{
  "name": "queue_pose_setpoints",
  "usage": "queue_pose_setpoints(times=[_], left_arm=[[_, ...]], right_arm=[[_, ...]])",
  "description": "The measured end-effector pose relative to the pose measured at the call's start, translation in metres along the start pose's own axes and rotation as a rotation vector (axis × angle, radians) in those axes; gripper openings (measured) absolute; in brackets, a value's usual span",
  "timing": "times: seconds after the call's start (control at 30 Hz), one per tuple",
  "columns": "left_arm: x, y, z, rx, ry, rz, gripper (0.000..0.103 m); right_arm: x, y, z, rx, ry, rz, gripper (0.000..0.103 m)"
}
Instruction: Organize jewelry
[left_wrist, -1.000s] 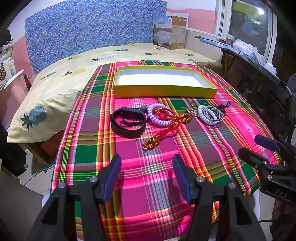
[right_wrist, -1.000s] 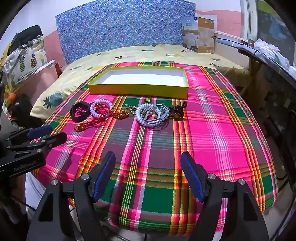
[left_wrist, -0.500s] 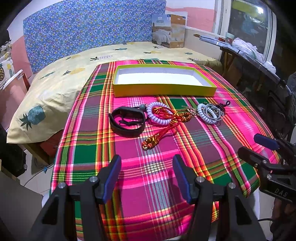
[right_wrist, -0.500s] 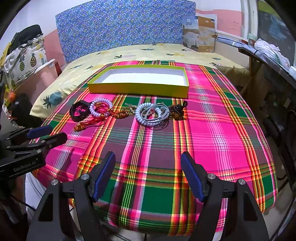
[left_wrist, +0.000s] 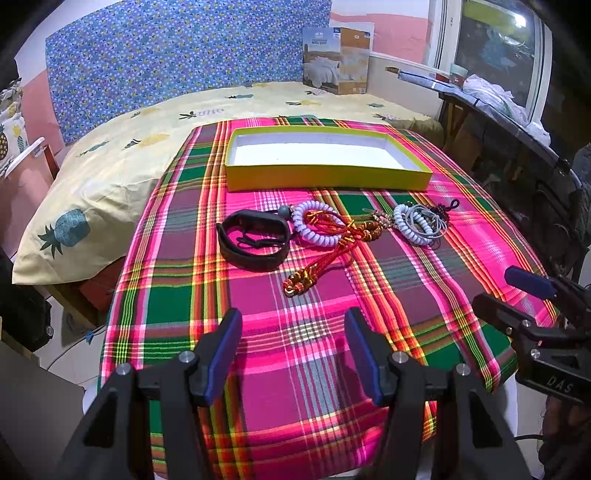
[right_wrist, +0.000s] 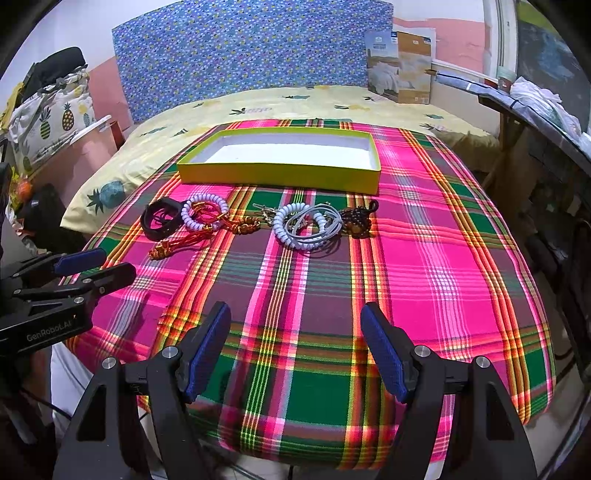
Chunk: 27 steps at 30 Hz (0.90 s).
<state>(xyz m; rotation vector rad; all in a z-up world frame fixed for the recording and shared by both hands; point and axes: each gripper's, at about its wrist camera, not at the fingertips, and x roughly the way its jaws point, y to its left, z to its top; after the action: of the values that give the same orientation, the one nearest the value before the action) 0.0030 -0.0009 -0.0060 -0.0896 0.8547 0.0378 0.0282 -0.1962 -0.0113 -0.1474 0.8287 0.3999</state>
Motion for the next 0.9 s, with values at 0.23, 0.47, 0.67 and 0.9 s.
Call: queue_pose_setpoints(times=[0.23,0.47,0.67,0.9], left_arm=[[0.0,0.0002,-0.0003,0.0,0.0,0.0,0.06],[0.0003,-0.0002,-0.0016,0.001,0.004,-0.003,0.06],[0.0002,-0.0001,-0.0023,0.001,0.005,-0.004,0.06],[-0.0003,-0.0007,-0.0033,0.0,0.007,-0.006,0.06]], right_arm=[[-0.0005,-0.0006,0.0003,0.0,0.0,0.001,0.073],[-0.0005,-0.0005,0.0001,0.0,0.001,0.002,0.073],[-0.0003,-0.0002,-0.0002,0.001,0.001,0.002,0.073],[-0.0001,-0.0001,-0.0003,0.0,0.002,0.002,0.073]])
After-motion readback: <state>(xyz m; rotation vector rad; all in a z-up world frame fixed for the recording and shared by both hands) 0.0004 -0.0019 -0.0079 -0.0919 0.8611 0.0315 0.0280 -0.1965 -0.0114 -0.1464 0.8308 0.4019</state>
